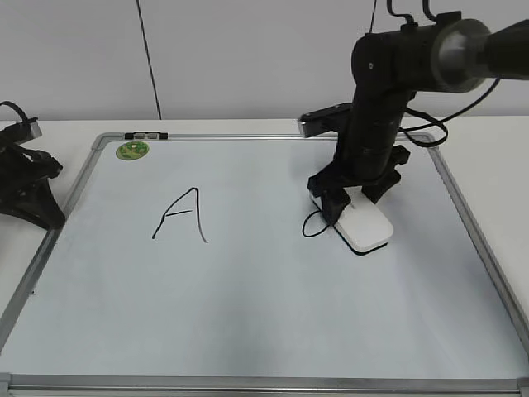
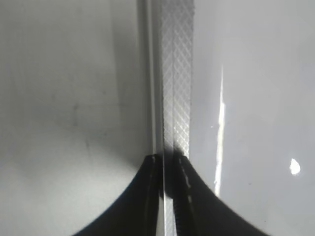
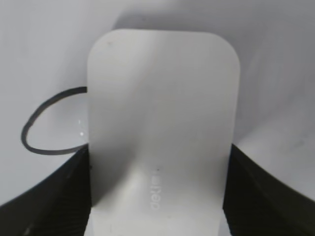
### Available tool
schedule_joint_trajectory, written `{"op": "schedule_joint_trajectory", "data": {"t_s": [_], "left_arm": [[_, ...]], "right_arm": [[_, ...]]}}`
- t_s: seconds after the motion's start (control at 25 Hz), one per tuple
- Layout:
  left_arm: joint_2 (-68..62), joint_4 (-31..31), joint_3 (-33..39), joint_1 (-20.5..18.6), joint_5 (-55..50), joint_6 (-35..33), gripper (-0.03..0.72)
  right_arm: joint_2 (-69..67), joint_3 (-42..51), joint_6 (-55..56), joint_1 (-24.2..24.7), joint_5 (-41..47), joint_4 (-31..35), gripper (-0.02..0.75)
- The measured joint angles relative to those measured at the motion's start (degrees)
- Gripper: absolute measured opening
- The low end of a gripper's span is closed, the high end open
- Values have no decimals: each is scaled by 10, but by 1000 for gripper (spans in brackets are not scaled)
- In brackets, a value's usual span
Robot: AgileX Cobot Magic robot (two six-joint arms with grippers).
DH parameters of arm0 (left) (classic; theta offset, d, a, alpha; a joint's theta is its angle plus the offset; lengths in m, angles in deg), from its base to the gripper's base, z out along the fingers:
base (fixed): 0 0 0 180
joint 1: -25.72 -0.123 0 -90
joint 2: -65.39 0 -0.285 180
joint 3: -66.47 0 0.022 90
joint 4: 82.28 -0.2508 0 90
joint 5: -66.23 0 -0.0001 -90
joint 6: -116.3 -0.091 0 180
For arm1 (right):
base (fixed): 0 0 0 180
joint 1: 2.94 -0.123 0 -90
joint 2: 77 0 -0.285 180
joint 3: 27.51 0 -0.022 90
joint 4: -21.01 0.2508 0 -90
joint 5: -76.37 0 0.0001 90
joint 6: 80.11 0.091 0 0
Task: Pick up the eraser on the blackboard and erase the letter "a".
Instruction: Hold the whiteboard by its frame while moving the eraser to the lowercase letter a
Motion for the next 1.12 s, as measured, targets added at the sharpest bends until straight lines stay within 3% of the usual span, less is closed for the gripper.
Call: {"op": "schedule_joint_trajectory", "data": {"t_s": [0.52, 1.12], "left_arm": [[0, 0, 0, 0, 0, 0, 42], [0, 0, 0, 0, 1, 0, 42]], "right_arm": [[-7, -7, -1, -111, 0, -1, 525], [-7, -7, 32, -110, 1, -33, 525]]}}
